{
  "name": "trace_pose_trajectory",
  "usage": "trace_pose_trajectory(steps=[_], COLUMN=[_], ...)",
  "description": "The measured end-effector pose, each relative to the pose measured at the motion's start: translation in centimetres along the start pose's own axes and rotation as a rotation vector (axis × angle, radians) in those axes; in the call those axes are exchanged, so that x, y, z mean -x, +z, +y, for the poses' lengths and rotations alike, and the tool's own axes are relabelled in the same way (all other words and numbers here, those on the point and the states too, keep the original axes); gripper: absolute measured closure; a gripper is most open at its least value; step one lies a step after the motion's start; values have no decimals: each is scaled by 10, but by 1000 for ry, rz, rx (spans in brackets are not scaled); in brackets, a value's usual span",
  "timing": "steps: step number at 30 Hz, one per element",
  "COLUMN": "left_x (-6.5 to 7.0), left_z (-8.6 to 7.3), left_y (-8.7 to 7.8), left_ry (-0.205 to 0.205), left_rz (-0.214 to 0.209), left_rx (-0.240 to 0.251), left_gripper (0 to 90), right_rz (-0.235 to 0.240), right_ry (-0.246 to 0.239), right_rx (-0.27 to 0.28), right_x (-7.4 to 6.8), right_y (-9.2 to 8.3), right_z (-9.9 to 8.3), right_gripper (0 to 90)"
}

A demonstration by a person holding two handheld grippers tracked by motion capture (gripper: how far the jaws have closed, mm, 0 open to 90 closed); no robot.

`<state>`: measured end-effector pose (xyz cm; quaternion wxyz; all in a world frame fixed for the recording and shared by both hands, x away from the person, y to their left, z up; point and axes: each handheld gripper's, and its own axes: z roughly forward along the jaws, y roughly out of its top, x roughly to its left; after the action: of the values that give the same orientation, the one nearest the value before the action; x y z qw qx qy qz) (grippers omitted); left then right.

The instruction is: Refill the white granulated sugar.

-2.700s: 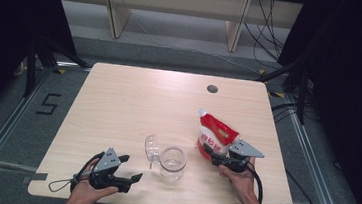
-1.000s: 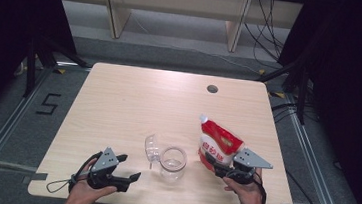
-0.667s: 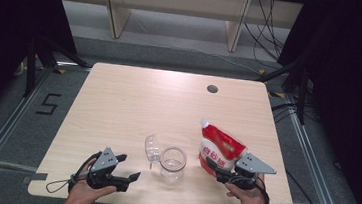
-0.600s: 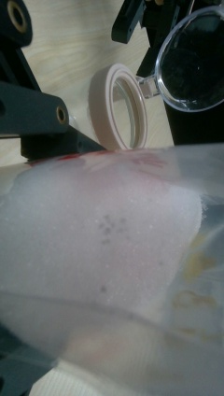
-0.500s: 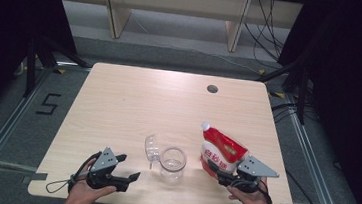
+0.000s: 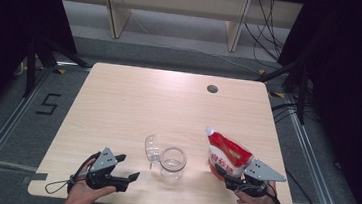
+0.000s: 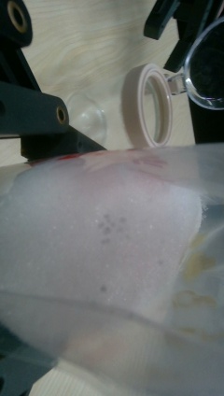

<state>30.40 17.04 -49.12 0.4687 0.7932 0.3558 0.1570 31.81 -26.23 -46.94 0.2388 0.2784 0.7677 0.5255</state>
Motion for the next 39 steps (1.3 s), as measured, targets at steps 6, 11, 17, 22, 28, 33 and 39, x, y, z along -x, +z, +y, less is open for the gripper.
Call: trace_pose_trajectory(steps=[6,11,17,22,28,33,39], left_x=[1,0,1,1,1,0,0], left_z=[0,0,0,0,0,0,0], left_y=[1,0,0,0,0,0,0], left_ry=[-4,-5,-7,-16,-11,-12,-11], left_rz=[-1,-3,3,3,6,3,0], left_rx=[2,3,1,1,2,3,3], left_gripper=[219,219,218,219,219,219,219], right_rz=[-25,-39,-61,-63,-80,-81,-88], right_ry=[-56,-80,-212,-270,-314,-355,-388], right_rx=[-32,-47,-62,-69,-75,-77,-77], right_x=[-5,-13,-19,-22,-24,-25,-27], right_y=[-4,-4,-1,2,8,11,14], right_z=[0,2,7,9,8,8,9], right_gripper=[446,446,446,447,447,448,448])
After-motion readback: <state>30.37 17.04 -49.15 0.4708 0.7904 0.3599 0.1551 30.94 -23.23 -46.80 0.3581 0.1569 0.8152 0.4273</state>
